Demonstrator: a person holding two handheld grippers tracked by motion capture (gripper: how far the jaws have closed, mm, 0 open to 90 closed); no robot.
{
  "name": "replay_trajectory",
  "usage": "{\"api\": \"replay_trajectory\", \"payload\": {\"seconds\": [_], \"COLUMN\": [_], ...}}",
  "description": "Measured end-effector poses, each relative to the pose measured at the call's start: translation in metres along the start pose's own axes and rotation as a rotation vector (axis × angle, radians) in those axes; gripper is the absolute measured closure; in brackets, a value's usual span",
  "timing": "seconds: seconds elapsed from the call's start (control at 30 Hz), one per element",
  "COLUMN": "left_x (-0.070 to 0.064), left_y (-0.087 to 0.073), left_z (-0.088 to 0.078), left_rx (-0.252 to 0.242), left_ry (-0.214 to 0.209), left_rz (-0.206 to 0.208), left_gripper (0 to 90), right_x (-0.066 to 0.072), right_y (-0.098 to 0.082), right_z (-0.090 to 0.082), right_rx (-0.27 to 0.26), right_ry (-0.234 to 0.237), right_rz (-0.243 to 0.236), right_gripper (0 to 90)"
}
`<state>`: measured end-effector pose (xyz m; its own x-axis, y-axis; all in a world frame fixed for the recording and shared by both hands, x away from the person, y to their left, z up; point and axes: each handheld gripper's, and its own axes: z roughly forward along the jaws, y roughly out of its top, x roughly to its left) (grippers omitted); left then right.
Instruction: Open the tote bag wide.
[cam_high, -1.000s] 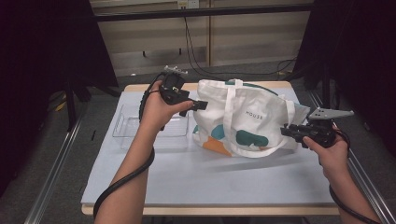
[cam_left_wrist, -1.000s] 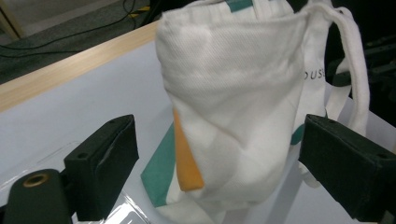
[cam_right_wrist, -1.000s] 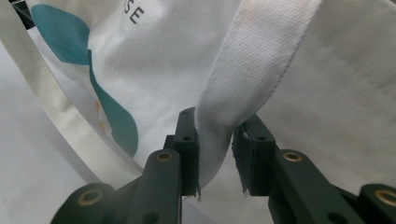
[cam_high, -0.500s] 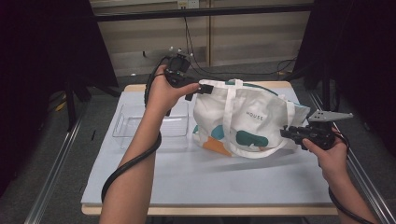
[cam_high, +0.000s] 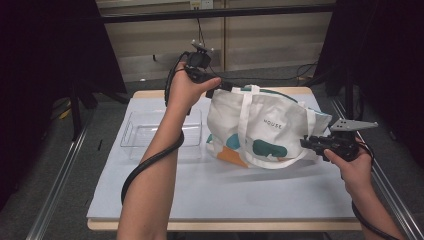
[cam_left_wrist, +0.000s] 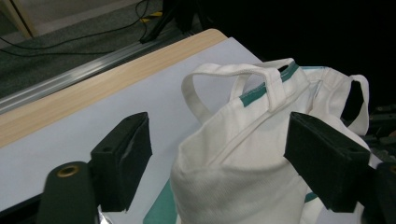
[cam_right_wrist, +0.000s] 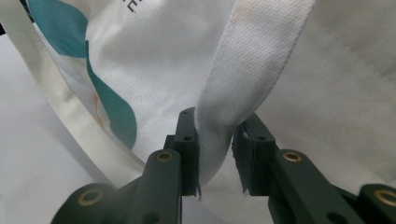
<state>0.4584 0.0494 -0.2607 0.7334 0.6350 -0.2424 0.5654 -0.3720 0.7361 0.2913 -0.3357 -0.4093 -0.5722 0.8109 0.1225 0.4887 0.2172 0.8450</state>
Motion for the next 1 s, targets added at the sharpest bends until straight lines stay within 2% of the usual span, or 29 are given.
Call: {"api": "replay_trajectory", "payload": {"seconds": [0.13, 0.2, 0.33, 0.47, 0.5, 0.53, 0.6, 0.63, 0.67, 0.7, 0.73, 0.77, 0.8, 1.0], "left_x": [0.001, 0.001, 0.002, 0.003, 0.003, 0.003, 0.003, 0.003, 0.002, 0.002, 0.001, 0.001, 0.002, 0.003], "left_y": [0.003, 0.003, 0.003, 0.002, 0.002, 0.002, 0.001, 0.001, 0.001, 0.0, 0.0, 0.0, 0.0, -0.004], "left_z": [0.008, 0.01, 0.018, 0.025, 0.026, 0.026, 0.026, 0.026, 0.026, 0.026, 0.024, 0.023, 0.022, 0.021], "left_rx": [0.009, 0.005, 0.042, 0.031, 0.039, 0.039, 0.096, 0.096, 0.105, 0.095, 0.097, 0.09, 0.095, 0.093], "left_ry": [-0.023, -0.025, -0.011, -0.017, -0.019, -0.019, 0.006, 0.006, 0.01, 0.011, 0.017, 0.018, 0.02, 0.038], "left_rz": [-0.028, -0.028, -0.01, -0.024, -0.025, -0.025, 0.028, 0.028, 0.034, 0.032, 0.033, 0.021, 0.031, 0.027], "left_gripper": [25.2, 26.8, 30.1, 36.5, 45.1, 49.3, 61.4, 66.3, 66.3, 77.2, 82.1, 82.1, 86.2, 87.9], "right_x": [0.0, 0.0, 0.001, 0.002, 0.002, 0.002, 0.003, 0.003, 0.004, 0.005, 0.006, 0.006, 0.007, 0.008], "right_y": [-0.001, -0.001, -0.001, -0.002, -0.002, -0.002, -0.003, -0.003, -0.003, -0.005, -0.007, -0.007, -0.011, -0.02], "right_z": [0.0, 0.0, 0.0, 0.0, -0.001, -0.001, -0.001, -0.001, -0.001, 0.0, 0.001, 0.001, 0.004, 0.007], "right_rx": [-0.002, -0.001, -0.003, -0.002, -0.003, -0.002, -0.001, -0.001, 0.001, 0.017, 0.025, 0.025, 0.041, 0.066], "right_ry": [0.0, -0.001, 0.0, 0.001, 0.003, 0.003, 0.009, 0.009, 0.013, 0.017, 0.018, 0.018, 0.028, 0.034], "right_rz": [-0.003, -0.004, -0.008, -0.009, -0.01, -0.012, -0.017, -0.017, -0.016, -0.028, -0.029, -0.029, -0.035, -0.033], "right_gripper": [71.7, 71.7, 71.8, 72.0, 72.2, 72.4, 73.2, 73.2, 73.7, 75.2, 76.0, 76.0, 79.9, 84.0]}}
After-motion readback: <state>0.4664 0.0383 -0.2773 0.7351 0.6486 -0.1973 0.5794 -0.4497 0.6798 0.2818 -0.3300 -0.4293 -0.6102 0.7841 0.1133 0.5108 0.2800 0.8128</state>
